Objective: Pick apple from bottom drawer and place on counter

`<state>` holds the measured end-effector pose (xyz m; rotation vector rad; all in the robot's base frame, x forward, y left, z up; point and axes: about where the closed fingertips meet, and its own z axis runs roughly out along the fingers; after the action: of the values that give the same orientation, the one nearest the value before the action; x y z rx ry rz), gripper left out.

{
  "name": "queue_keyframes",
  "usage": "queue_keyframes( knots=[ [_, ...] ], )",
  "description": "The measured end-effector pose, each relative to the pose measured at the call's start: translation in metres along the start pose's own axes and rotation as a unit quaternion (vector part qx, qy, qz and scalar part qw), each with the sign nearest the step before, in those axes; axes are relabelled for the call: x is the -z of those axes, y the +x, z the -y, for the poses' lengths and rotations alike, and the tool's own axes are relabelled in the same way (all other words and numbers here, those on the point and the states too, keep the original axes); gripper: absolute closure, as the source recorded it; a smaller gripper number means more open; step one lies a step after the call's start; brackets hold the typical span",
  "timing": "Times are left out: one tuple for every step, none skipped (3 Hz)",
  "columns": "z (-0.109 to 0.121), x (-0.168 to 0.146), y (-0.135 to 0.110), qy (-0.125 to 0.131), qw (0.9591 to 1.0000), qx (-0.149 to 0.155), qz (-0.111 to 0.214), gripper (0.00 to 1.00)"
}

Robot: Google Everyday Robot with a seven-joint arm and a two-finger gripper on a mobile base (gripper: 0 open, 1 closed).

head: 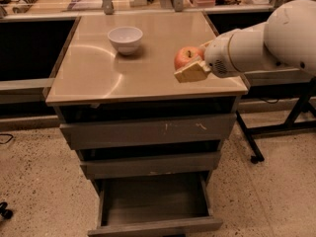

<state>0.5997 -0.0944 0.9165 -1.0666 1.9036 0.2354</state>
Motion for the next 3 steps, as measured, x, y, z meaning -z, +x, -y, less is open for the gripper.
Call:
queue_keyframes(
  knots=[
    [0.043,0.0,0.017,0.052,0.9976,-0.044,-0.008,1.0],
    [0.075,-0.004,0.032,0.076,0.9939,-0.079,-0.002,1.0],
    [0.096,-0.015,0.043,0.076,0.9912,-0.108,0.012,1.0]
  ],
)
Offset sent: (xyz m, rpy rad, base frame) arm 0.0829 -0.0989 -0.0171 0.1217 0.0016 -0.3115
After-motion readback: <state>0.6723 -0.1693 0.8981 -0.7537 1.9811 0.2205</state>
